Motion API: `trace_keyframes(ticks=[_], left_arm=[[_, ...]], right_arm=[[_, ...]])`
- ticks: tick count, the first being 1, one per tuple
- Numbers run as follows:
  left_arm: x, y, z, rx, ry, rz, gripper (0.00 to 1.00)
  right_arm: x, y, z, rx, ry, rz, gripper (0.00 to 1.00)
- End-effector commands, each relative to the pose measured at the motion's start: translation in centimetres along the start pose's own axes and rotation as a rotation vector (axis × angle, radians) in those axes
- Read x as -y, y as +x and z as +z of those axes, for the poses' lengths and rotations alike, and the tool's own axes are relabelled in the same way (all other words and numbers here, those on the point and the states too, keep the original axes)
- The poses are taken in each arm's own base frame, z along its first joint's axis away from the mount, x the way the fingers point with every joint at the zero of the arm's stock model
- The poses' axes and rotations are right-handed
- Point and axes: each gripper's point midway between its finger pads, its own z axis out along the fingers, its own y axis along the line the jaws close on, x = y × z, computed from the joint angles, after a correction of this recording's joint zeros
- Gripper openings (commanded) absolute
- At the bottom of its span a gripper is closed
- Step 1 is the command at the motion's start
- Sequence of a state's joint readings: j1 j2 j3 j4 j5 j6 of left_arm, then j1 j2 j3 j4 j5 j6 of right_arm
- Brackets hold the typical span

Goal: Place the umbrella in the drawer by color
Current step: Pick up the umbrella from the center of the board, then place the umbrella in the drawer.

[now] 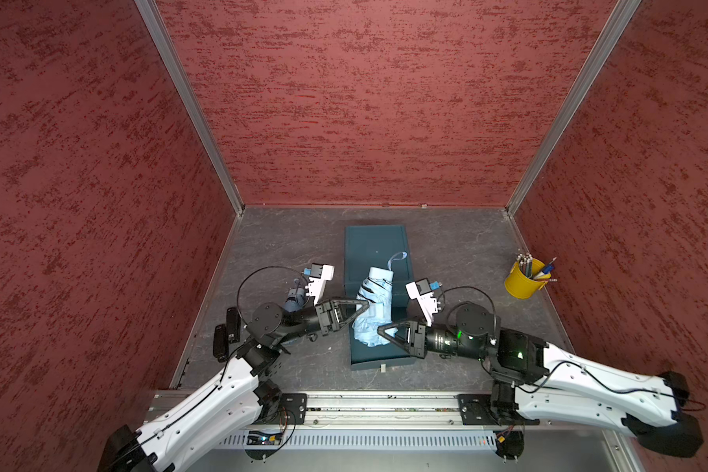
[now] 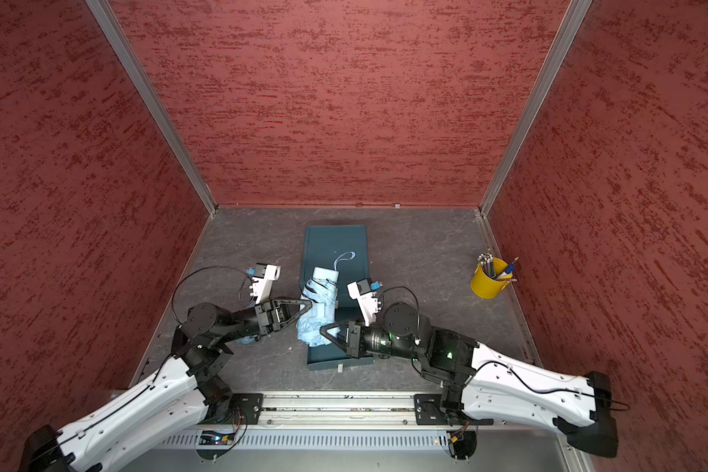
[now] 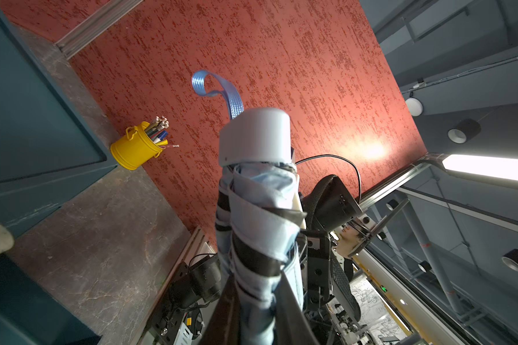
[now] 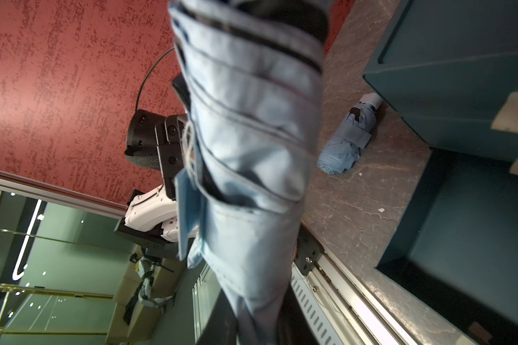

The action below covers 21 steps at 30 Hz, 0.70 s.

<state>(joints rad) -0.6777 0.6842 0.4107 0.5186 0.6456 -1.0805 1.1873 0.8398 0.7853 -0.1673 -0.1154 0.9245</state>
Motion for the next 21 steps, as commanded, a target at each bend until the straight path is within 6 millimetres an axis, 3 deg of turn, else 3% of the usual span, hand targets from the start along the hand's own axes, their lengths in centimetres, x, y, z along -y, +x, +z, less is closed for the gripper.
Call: trace_keyframes(ticks=[1, 4, 7, 12, 16, 21], left_arm=[[-0.7, -0.8, 0.0, 0.032, -0.103, 0.041, 0.13], [-2.2, -1.3, -0.6, 0.077, -0.215, 0.056, 0.55], [-3.6, -2.6, -2.3, 0.149, -0.38, 0.092, 0.7], [-6.6, -5.6, -7.0, 0.271, -0.759, 0.16, 0.77], [-8.5, -6.1, -7.2, 0.206, -0.874, 0.155, 0.75], [-11.1, -6.0, -5.7, 0.129, -0.912, 0.152, 0.75]], right_arm=[[-0.6, -1.4, -0.2, 0.055, -0.005, -0.012, 0.07], [0.1, -1.6, -0.5, 0.063, 0.043, -0.008, 0.0], [1.6, -1.0, -0.7, 0.032, 0.131, 0.008, 0.0], [4.7, 2.5, -0.7, -0.14, 0.28, 0.07, 0.0], [6.3, 5.7, -1.2, -0.278, 0.375, 0.143, 0.0], [7.7, 7.7, -0.4, -0.324, 0.406, 0.26, 0.0]])
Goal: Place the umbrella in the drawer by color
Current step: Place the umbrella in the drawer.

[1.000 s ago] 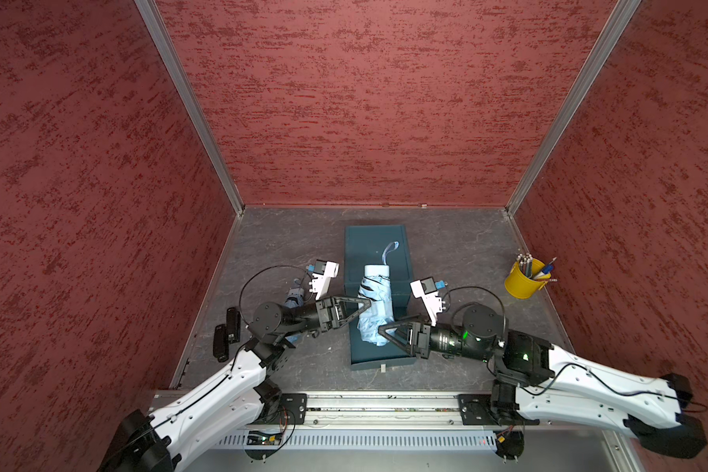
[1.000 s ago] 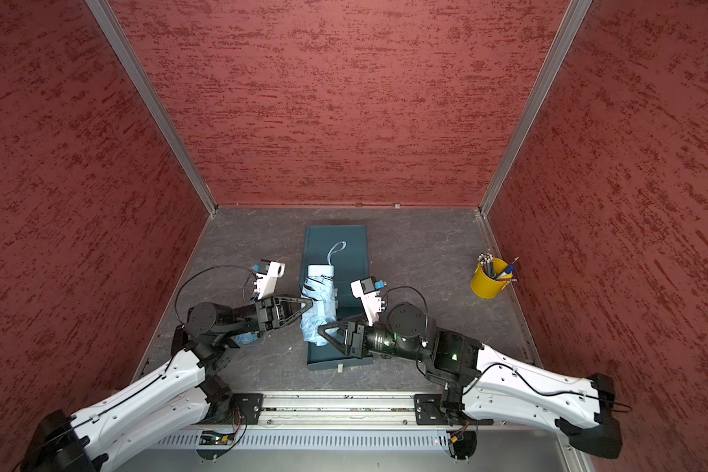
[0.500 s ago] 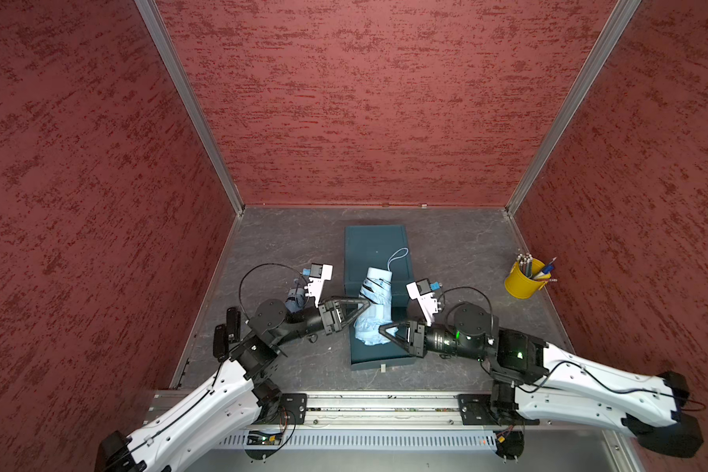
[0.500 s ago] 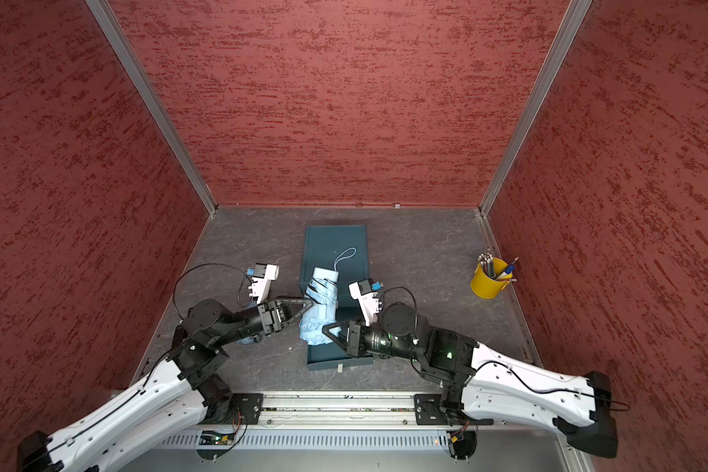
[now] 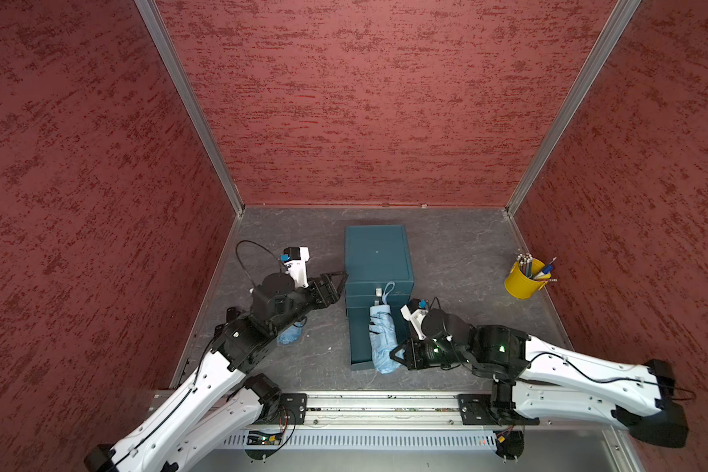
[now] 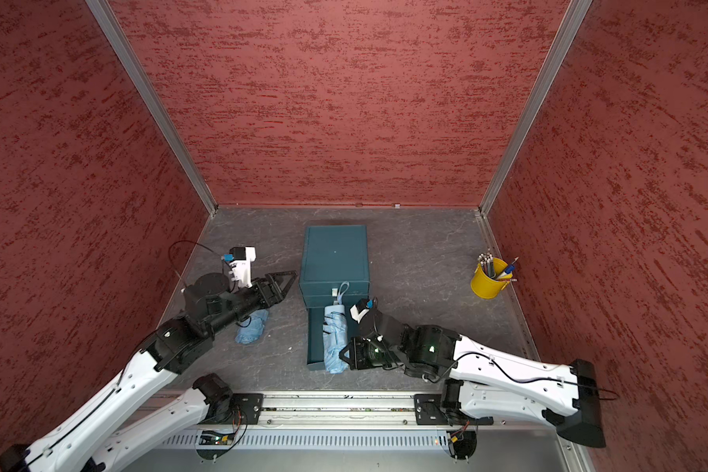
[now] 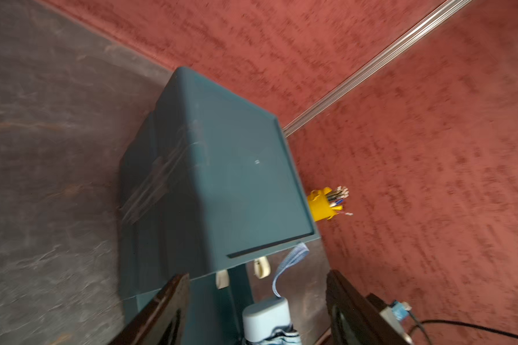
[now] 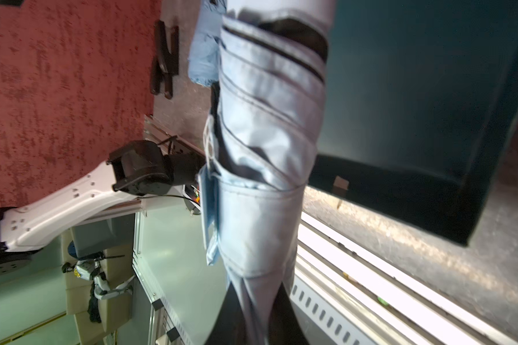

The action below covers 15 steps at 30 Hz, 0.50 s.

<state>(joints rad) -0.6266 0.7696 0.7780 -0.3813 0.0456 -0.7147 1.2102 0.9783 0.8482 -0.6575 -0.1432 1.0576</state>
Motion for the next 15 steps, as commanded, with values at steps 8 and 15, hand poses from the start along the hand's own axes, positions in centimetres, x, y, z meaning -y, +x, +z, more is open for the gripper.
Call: trace_keyframes(ticks=[8, 15], left_arm=[[-0.6, -0.1, 3.4, -0.041, -0.023, 0.045, 0.73], [-1.0, 1.4, 5.8, -0.105, -0.013, 0.028, 0.64]], right_arm=[[-2.6, -0.3, 4.7, -0.076, -0.114, 0.21, 0.0], [-2.0, -1.7, 6.6, -0.093, -0.12, 0.293, 0.0]])
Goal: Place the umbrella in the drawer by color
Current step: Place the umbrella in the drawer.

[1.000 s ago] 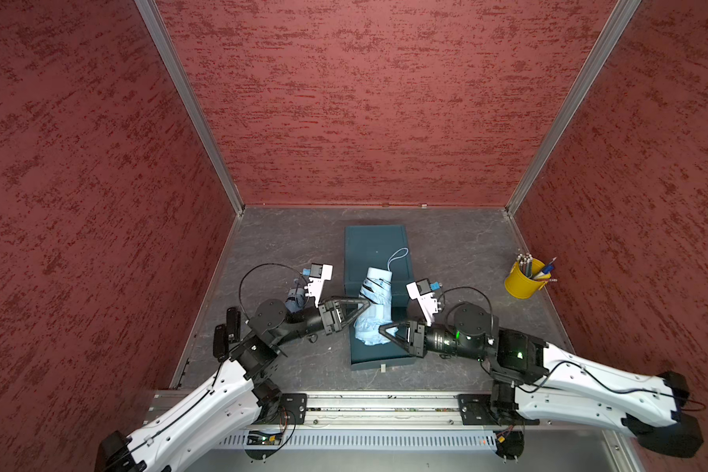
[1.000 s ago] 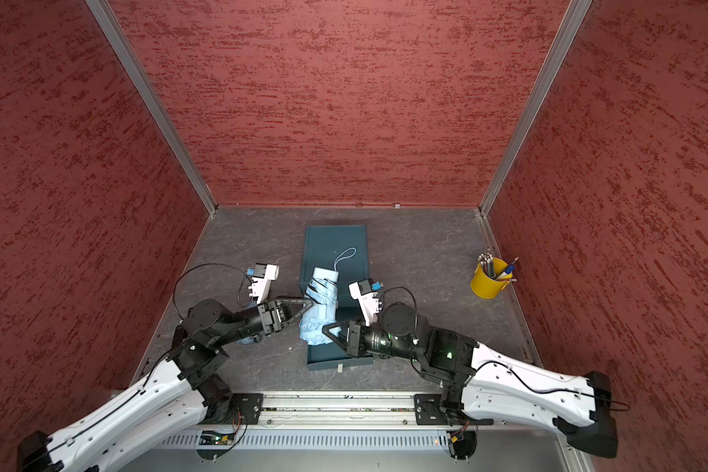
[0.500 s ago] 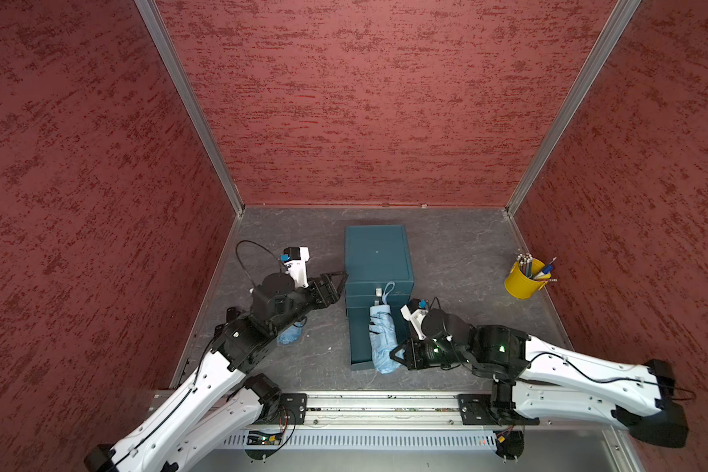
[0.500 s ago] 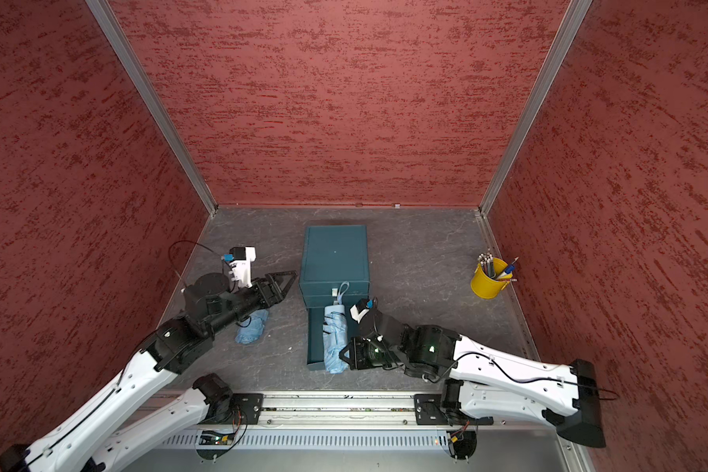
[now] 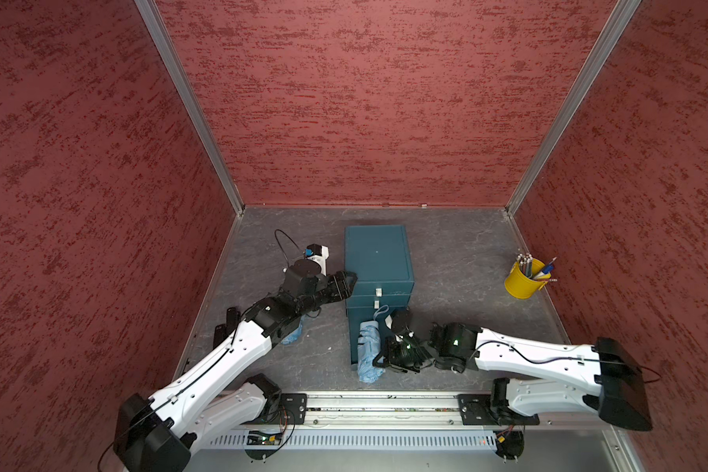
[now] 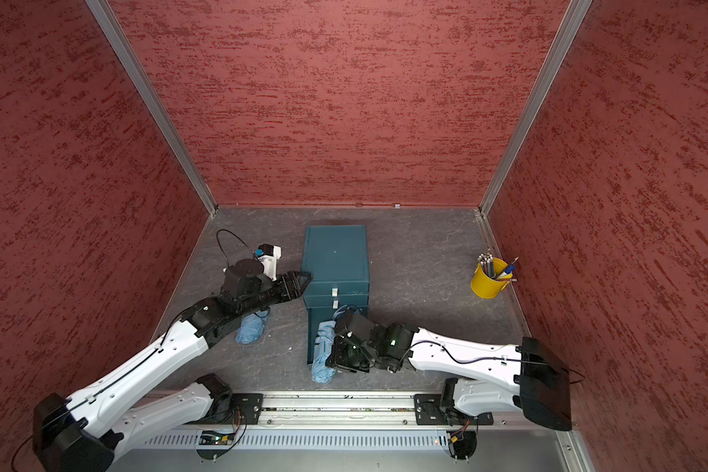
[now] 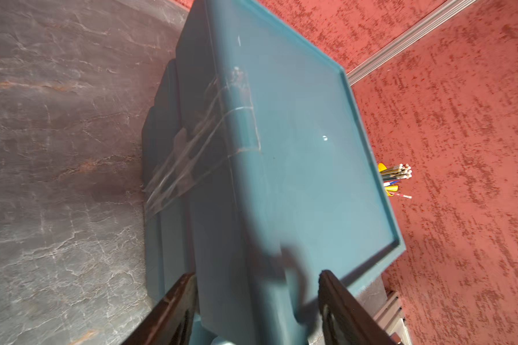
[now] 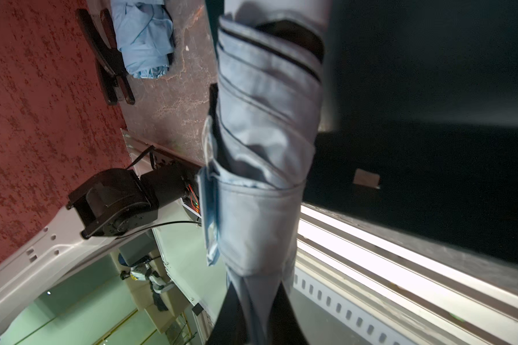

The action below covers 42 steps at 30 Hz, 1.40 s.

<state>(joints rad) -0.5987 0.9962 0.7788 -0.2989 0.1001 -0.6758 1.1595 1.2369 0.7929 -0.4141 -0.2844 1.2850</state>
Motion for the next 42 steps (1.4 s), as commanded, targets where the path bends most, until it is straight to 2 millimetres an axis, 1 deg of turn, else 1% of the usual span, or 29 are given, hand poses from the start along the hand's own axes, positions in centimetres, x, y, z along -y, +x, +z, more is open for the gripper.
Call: trace_keyframes(ticks=[1, 4, 9, 13, 15, 18, 21, 23, 26, 28, 30, 31, 33, 37, 38, 40, 42], left_arm=[[1.6, -0.5, 0.4, 0.01, 0.078, 0.01, 0.64], [2.0, -0.5, 0.5, 0.009, 0.103, 0.004, 0.61], [1.2, -0.2, 0.7, 0.005, 0.066, 0.01, 0.61], [0.8, 0.1, 0.7, 0.003, 0.056, 0.015, 0.61], [0.6, 0.2, 0.6, 0.002, 0.049, 0.016, 0.61], [0.4, 0.4, 0.6, -0.005, 0.045, 0.021, 0.61], [0.3, 0.7, 0.7, -0.013, 0.046, 0.024, 0.61], [0.2, 0.8, 0.6, -0.013, 0.049, 0.022, 0.62], [0.1, 0.8, 0.5, -0.01, 0.051, 0.019, 0.62], [0.2, 0.7, 0.4, -0.01, 0.055, 0.016, 0.63], [0.3, 0.6, 0.2, -0.011, 0.059, 0.012, 0.63], [0.4, 0.6, 0.1, -0.009, 0.064, 0.012, 0.63], [0.4, 0.4, 0.0, -0.005, 0.062, 0.009, 0.63], [0.4, 0.4, -0.2, -0.005, 0.061, 0.001, 0.65], [0.4, 0.4, -0.2, -0.004, 0.062, -0.003, 0.65], [0.4, 0.3, -0.3, -0.002, 0.061, -0.011, 0.66], [0.2, 0.0, -0.7, 0.006, 0.048, -0.021, 0.67]], right_arm=[[-3.3, -1.0, -0.7, 0.009, -0.15, 0.02, 0.0], [-2.9, -1.7, -0.5, 0.012, -0.181, 0.075, 0.0], [-2.7, -3.0, -0.1, 0.011, -0.19, 0.113, 0.0], [-3.3, -4.1, -0.1, 0.03, -0.194, 0.098, 0.0], [-3.6, -4.7, 0.2, 0.034, -0.198, 0.092, 0.0], [-3.6, -5.6, 0.8, 0.051, -0.168, 0.082, 0.0], [-3.6, -6.4, 1.3, 0.066, -0.136, 0.061, 0.04], [-3.2, -6.8, 1.6, 0.077, -0.113, 0.055, 0.14], [-2.9, -7.2, 1.6, 0.102, -0.095, 0.032, 0.33], [-2.5, -7.3, 1.5, 0.113, -0.075, 0.028, 0.37], [-2.0, -7.3, 1.2, 0.128, -0.056, 0.026, 0.53], [-1.9, -7.4, 0.9, 0.14, -0.047, 0.02, 0.55], [-1.7, -7.5, 0.3, 0.161, -0.023, 0.004, 0.56], [-1.6, -7.2, -0.6, 0.2, 0.056, -0.068, 0.5], [-1.4, -7.1, -0.8, 0.211, 0.093, -0.093, 0.47], [-1.0, -6.8, -1.3, 0.245, 0.159, -0.137, 0.34], [-0.6, -6.4, -1.9, 0.284, 0.209, -0.175, 0.26]])
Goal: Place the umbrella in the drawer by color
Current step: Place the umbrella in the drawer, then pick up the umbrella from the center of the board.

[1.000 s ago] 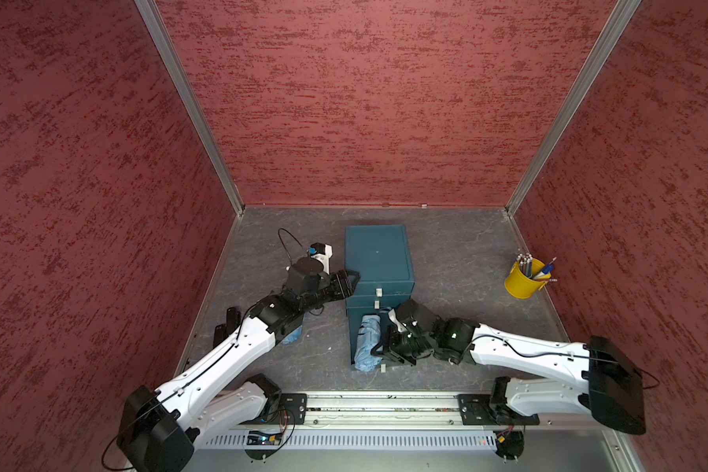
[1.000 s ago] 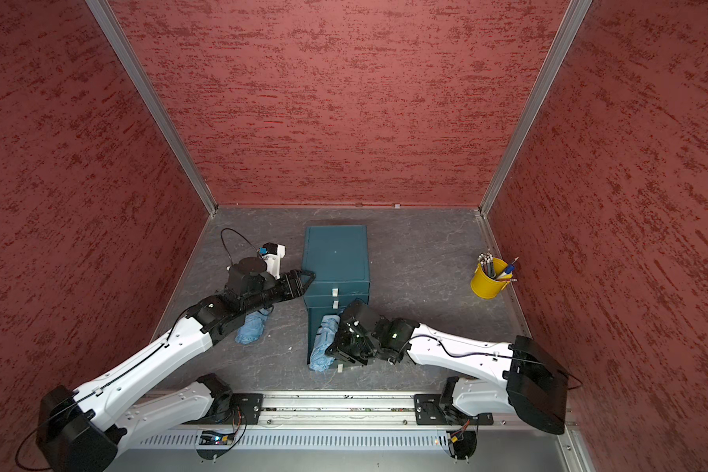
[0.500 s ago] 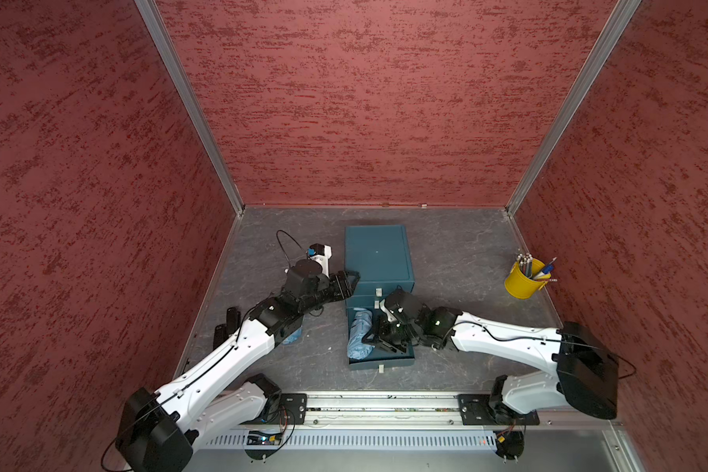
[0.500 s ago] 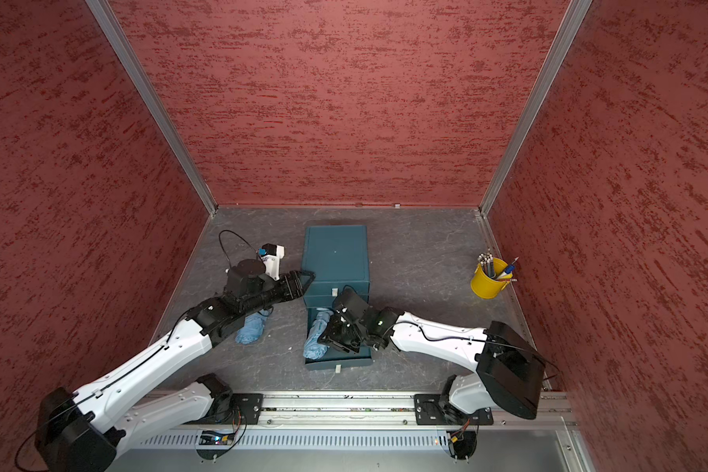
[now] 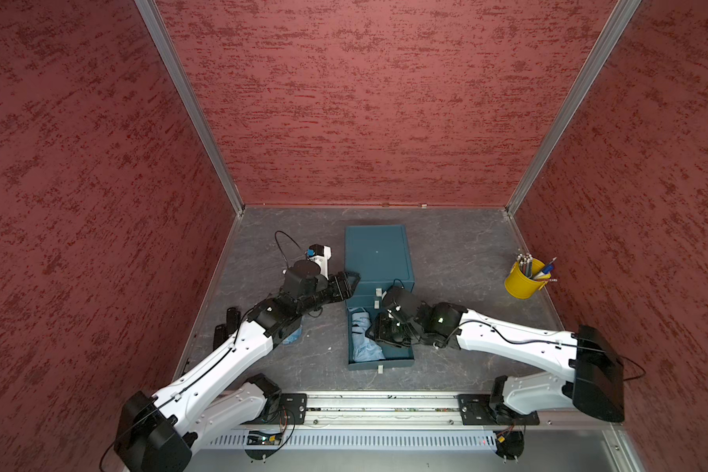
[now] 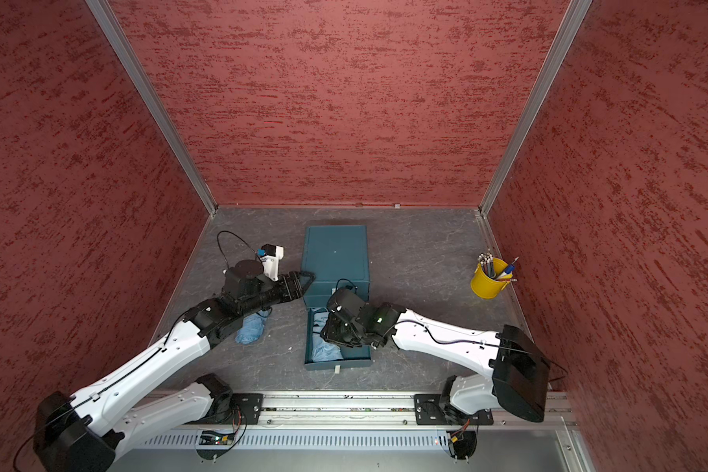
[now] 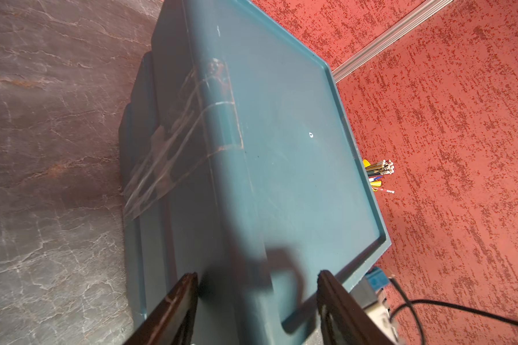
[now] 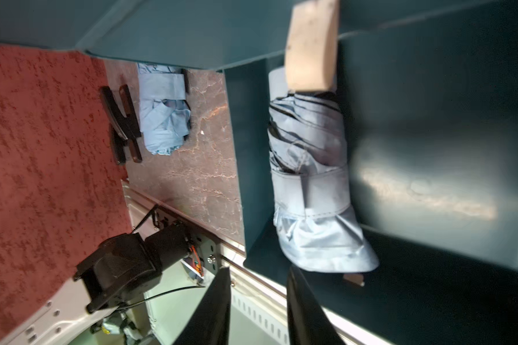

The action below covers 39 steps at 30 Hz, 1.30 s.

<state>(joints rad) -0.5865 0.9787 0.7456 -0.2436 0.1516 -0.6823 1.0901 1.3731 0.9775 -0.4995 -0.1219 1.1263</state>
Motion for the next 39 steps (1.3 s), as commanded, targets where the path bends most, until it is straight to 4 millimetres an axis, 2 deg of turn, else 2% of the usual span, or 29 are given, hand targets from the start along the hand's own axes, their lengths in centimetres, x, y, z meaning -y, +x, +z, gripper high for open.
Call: trace_keyframes(ticks=[1, 3, 7, 9, 12, 14, 15, 19, 21, 24, 25, 30, 34, 39], left_arm=[[-0.4, -0.5, -1.2, 0.019, -0.026, -0.023, 0.68], [-1.0, -1.4, -2.4, 0.06, -0.061, -0.036, 0.73], [-3.2, -2.8, -5.4, 0.137, -0.157, -0.074, 0.76], [-5.8, -2.8, -6.7, 0.152, -0.27, -0.129, 0.78], [-10.5, -1.5, -7.8, 0.131, -0.417, -0.241, 0.8], [-13.3, -0.2, -7.9, 0.104, -0.465, -0.342, 0.8], [-14.4, 0.5, -7.9, 0.094, -0.469, -0.39, 0.8], [-18.4, 2.3, -8.0, 0.096, -0.526, -0.493, 0.82], [-19.4, 2.7, -8.0, 0.1, -0.555, -0.504, 0.84], [-20.4, 3.1, -7.4, 0.089, -0.576, -0.509, 0.82], [-20.6, 3.1, -7.0, 0.084, -0.58, -0.507, 0.81], [-22.7, 3.4, -5.9, 0.052, -0.671, -0.474, 0.79], [-22.9, 3.3, -5.5, 0.046, -0.754, -0.384, 0.78], [-22.7, 3.7, -4.0, 0.008, -0.828, -0.268, 0.78]], right_arm=[[1.8, -0.3, -2.0, 0.119, 0.137, -0.108, 0.22], [1.3, 0.2, -2.8, 0.163, 0.125, -0.161, 0.19], [-1.3, 1.7, -4.8, 0.251, 0.028, -0.3, 0.19], [-2.2, 2.2, -5.5, 0.28, -0.007, -0.338, 0.2], [-2.8, 2.5, -5.8, 0.299, -0.032, -0.362, 0.27], [-3.2, 2.7, -5.8, 0.3, -0.038, -0.381, 0.38], [-3.4, 2.8, -5.7, 0.302, -0.037, -0.391, 0.47], [-3.4, 2.6, -5.5, 0.335, 0.011, -0.406, 0.64], [-3.0, 2.3, -5.5, 0.363, 0.067, -0.404, 0.75], [-2.3, 1.8, -5.4, 0.421, 0.131, -0.401, 0.77], [-2.3, 1.7, -5.5, 0.442, 0.132, -0.4, 0.81], [-2.8, 1.6, -5.8, 0.478, 0.073, -0.402, 0.82], [-3.4, 2.1, -5.7, 0.451, 0.044, -0.421, 0.81], [-2.7, 2.2, -5.4, 0.435, 0.07, -0.419, 0.8]])
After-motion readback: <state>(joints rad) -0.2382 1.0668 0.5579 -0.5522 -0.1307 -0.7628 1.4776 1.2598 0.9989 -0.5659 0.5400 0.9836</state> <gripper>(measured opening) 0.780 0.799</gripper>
